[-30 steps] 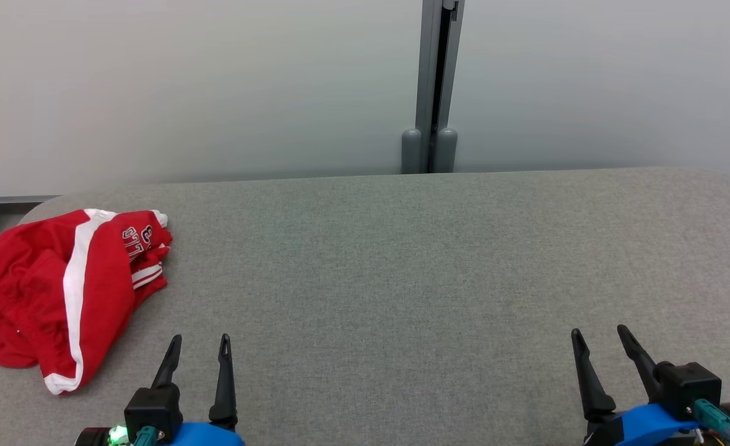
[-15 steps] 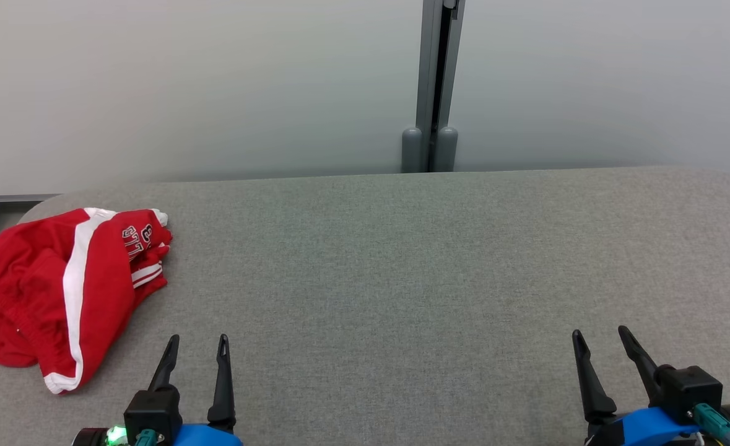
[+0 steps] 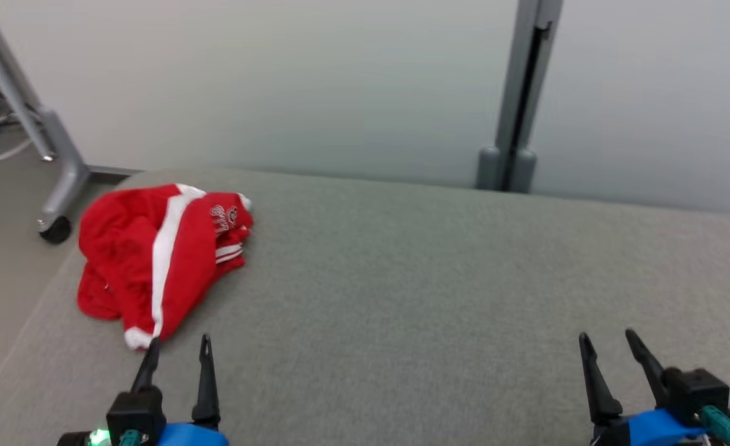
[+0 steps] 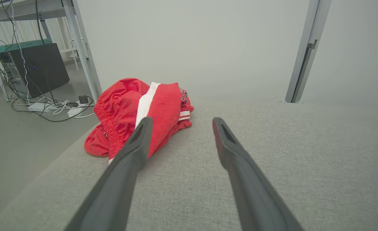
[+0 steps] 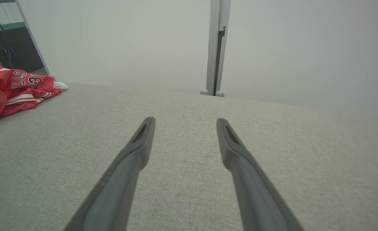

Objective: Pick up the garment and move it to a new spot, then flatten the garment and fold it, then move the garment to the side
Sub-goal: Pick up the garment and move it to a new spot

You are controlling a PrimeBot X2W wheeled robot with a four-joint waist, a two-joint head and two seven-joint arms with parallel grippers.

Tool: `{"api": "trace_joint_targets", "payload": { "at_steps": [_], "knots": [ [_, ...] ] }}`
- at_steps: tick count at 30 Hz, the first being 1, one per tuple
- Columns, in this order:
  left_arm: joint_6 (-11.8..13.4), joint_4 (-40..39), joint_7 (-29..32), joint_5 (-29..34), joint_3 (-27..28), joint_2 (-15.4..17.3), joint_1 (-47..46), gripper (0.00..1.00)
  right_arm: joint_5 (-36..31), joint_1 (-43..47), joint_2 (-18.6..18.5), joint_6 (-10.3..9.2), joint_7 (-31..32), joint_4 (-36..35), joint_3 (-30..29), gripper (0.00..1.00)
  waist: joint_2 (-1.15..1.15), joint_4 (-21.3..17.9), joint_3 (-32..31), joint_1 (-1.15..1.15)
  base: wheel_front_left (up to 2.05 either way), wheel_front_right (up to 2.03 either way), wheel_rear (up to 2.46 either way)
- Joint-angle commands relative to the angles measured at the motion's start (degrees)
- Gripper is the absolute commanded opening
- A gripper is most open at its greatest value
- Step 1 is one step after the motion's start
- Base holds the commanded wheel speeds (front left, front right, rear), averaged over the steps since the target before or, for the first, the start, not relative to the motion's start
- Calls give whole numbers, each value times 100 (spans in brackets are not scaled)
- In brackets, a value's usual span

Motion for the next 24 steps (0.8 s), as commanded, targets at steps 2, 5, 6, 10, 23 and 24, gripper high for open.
{"api": "trace_joint_targets", "payload": {
  "at_steps": [2, 5, 6, 10, 23, 24],
  "knots": [
    [6, -40, -27, -15, 34, 75, 50, 100, 13, 13, -25, 1, -32, -28, 17, 100, 0, 618, 210, 0, 0, 0, 0],
    [31, -76, -22, -26, 48, 95, 92, 100, 47, -45, -25, 1, -49, -13, 68, 100, 0, 1074, 245, 0, 0, 0, 0],
    [32, -92, -18, -30, 42, 96, 101, 100, 62, -62, -25, 1, -55, -6, 63, 100, 0, 1219, 260, 0, 0, 0, 0],
    [71, -146, -11, -59, 67, 109, 127, 100, 63, -136, -25, 1, -59, -5, 160, 100, 0, 1572, 311, 0, 0, 0, 0],
    [74, -209, -33, -204, 142, 74, 210, 100, -10, -279, -27, 1, -31, 72, 286, 100, 0, 2129, 449, 0, 0, 0, 0],
    [54, -212, -25, -228, 159, 76, 179, 100, -4, -274, -27, 1, -37, 79, 286, 100, 0, 2126, 447, 0, 0, 0, 0]
  ]
}}
